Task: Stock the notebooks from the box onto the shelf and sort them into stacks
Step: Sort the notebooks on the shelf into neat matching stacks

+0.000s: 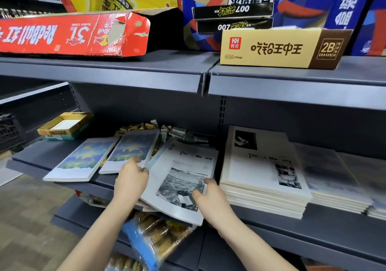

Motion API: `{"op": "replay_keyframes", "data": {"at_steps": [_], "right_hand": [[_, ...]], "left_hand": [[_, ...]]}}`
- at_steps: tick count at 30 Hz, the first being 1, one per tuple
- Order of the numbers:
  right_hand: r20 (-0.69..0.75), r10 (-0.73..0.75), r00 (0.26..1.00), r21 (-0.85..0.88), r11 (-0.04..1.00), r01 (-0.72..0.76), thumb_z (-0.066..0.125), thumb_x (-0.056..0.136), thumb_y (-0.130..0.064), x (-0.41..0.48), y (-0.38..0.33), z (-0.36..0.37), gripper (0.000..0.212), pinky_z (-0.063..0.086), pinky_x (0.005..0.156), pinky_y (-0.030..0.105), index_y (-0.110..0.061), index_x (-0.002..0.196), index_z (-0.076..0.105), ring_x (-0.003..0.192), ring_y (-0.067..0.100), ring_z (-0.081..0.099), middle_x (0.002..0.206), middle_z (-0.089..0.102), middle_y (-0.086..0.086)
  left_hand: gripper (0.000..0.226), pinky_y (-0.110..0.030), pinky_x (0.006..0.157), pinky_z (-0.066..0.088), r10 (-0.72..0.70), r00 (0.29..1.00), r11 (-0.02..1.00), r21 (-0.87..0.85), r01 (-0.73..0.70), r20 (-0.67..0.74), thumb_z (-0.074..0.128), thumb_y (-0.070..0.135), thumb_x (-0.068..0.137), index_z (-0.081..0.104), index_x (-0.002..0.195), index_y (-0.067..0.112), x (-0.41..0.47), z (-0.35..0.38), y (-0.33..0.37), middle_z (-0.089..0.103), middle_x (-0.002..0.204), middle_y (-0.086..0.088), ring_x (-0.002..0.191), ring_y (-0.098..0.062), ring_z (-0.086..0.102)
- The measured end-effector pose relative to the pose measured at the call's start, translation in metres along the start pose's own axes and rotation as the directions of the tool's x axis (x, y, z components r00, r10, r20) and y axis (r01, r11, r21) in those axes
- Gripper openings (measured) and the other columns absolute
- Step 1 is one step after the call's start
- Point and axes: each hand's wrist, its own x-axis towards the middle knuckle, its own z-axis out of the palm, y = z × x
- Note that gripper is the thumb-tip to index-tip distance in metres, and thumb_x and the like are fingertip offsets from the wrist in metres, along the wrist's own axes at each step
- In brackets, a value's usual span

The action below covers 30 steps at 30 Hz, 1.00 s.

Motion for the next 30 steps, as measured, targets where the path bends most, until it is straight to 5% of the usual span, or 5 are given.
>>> {"op": "replay_keyframes", "data": {"at_steps": [6,12,20,25,30], "right_hand": [[0.013,0.027,1.0,0.013,1.0,-0.027,0.042,0.089,-0.022,-0.004,-0.005,0.001,0.038,0.048,0.089,0.041,-0.009,0.125,0.042,0.112,0.031,0.051,0.114,0.051,0.012],[0.035,0.039,0.999,0.023,0.999,-0.04,0.045,0.089,-0.025,-0.005,-0.011,0.006,0.042,0.045,0.096,0.041,-0.015,0.13,0.041,0.116,0.031,0.048,0.124,0.048,0.011],[-0.068,-0.206,0.976,0.087,0.973,0.212,0.052,0.093,-0.024,-0.015,-0.016,-0.007,0.052,0.035,0.096,0.015,-0.011,0.139,0.031,0.121,0.012,0.045,0.138,0.039,0.004],[-0.169,-0.193,0.967,0.252,0.94,0.232,0.047,0.097,-0.021,-0.016,-0.019,-0.039,0.048,0.042,0.065,0.009,-0.017,0.141,0.028,0.081,0.003,0.055,0.103,0.057,-0.01],[-0.257,-0.16,0.953,0.157,0.966,0.204,0.041,0.097,-0.009,-0.011,-0.005,-0.08,0.028,0.039,0.06,0.007,-0.014,0.123,0.048,0.089,0.015,0.06,0.101,0.064,-0.001]], "left_hand": [[0.035,-0.028,0.055,0.025,-0.095,0.976,0.995,0.042,0.089,0.196,0.054,0.015,0.089,0.039,0.059,0.012,0.003,-0.004,-0.006,0.039,0.058,-0.005,0.055,-0.021,0.037],[0.019,-0.031,0.078,0.035,-0.042,0.952,0.967,-0.226,0.115,0.302,0.048,0.024,0.097,0.045,0.113,0.016,0.0,-0.019,-0.01,0.045,0.11,-0.003,0.099,-0.024,0.048],[0.011,-0.029,0.068,0.046,0.181,0.975,0.796,-0.602,-0.067,0.13,0.049,0.014,0.096,0.054,0.093,0.023,-0.01,-0.057,-0.005,0.062,0.09,-0.011,0.074,-0.015,0.058],[0.008,-0.026,0.053,0.053,0.122,0.98,0.633,-0.773,0.046,0.157,0.046,0.014,0.097,0.051,0.102,0.012,-0.019,-0.051,0.008,0.065,0.091,-0.007,0.065,-0.015,0.064],[0.006,-0.048,0.081,0.045,0.161,0.963,0.644,-0.762,0.061,0.214,0.045,0.017,0.098,0.049,0.102,0.014,-0.035,-0.013,0.034,0.062,0.105,-0.016,0.089,-0.031,0.059]]}}
